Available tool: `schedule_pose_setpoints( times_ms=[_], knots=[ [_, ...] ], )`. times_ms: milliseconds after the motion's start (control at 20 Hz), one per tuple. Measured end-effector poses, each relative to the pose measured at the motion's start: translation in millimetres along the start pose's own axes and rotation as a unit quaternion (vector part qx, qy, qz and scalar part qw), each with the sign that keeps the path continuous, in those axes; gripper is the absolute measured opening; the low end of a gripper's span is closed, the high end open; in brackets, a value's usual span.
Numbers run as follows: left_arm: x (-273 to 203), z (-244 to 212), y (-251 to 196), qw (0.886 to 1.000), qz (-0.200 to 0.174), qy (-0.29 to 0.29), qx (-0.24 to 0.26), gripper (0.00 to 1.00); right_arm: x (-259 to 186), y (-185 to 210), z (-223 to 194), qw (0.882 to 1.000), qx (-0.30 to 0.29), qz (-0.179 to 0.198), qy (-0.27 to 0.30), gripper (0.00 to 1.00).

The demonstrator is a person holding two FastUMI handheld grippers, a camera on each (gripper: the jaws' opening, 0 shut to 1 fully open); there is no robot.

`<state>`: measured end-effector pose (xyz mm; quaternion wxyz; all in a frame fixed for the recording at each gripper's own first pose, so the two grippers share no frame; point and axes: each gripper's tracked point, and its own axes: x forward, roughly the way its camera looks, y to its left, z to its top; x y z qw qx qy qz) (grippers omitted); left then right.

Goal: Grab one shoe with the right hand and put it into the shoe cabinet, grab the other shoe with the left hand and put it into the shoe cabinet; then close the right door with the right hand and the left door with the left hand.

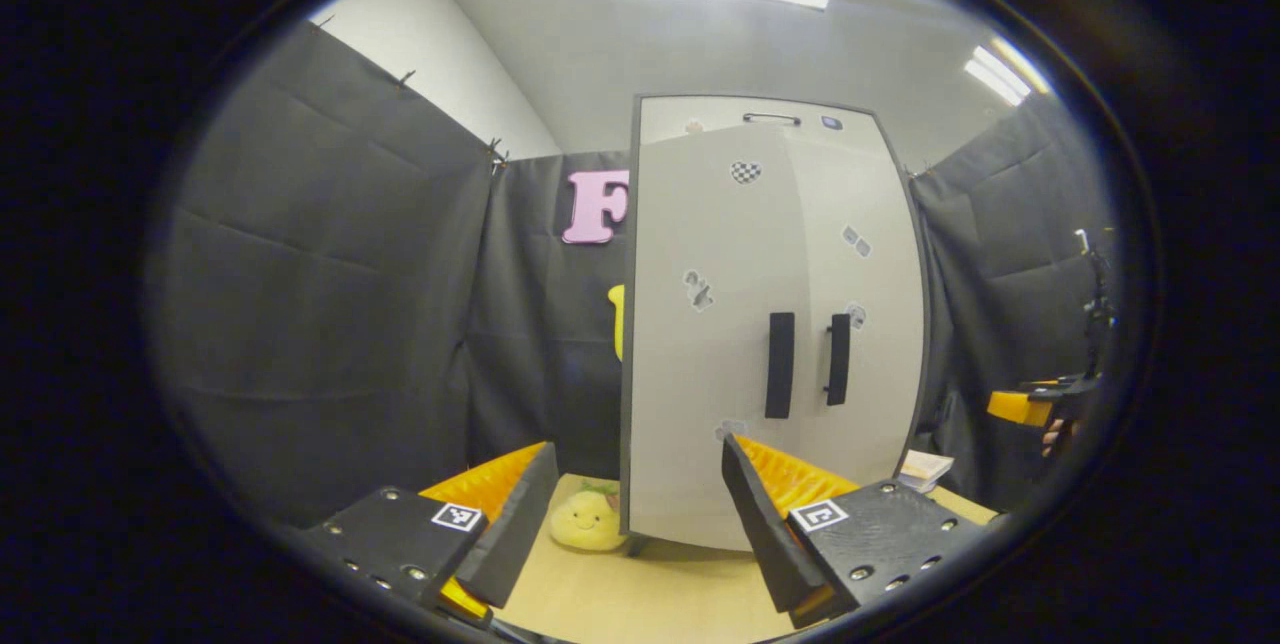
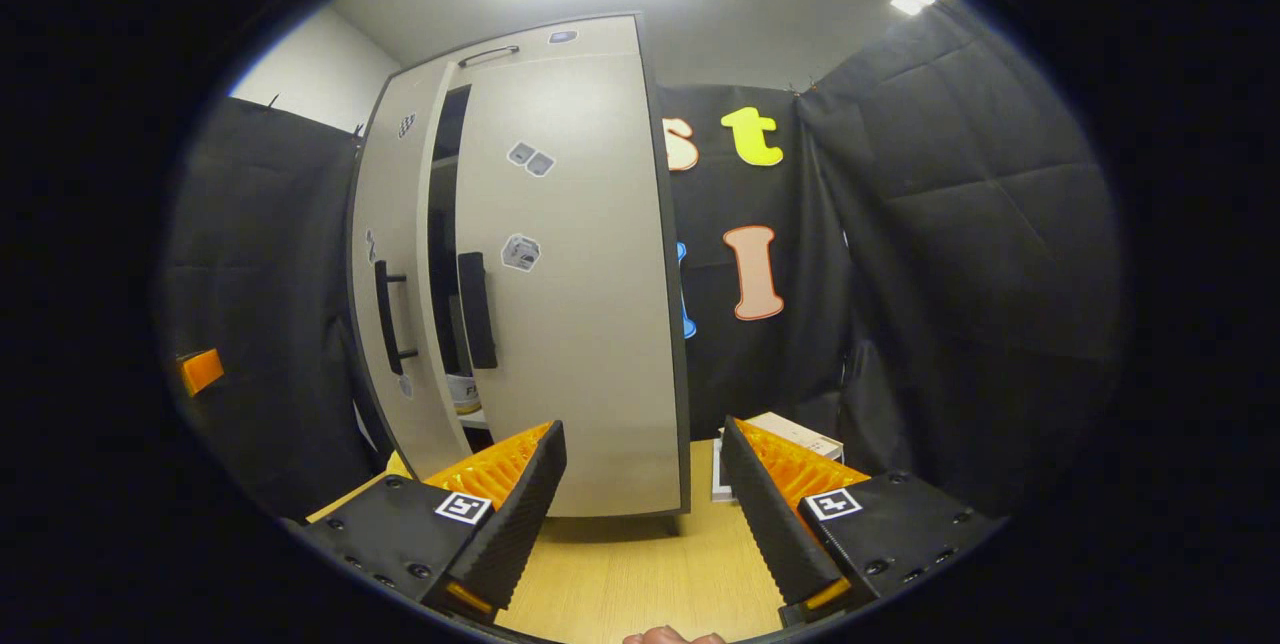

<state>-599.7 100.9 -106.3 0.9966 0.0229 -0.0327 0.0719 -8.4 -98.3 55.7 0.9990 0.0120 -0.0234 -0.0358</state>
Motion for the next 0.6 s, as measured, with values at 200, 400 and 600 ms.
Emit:
schedule_pose_setpoints(
  times_ms=[200,400,600],
  knots=[
    [-11,5,10,1.000,-0.003,-0.016,-0.009,0.93,12,4,0,1.000,-0.005,-0.008,0.008,0.98],
    [-16,-5,25,1.000,0.008,-0.002,-0.017,0.93,23,10,6,1.000,-0.005,-0.013,0.003,0.98],
    [-23,-17,36,1.000,0.010,0.012,-0.006,0.93,32,26,0,1.000,-0.011,-0.003,0.015,0.98]
  ],
)
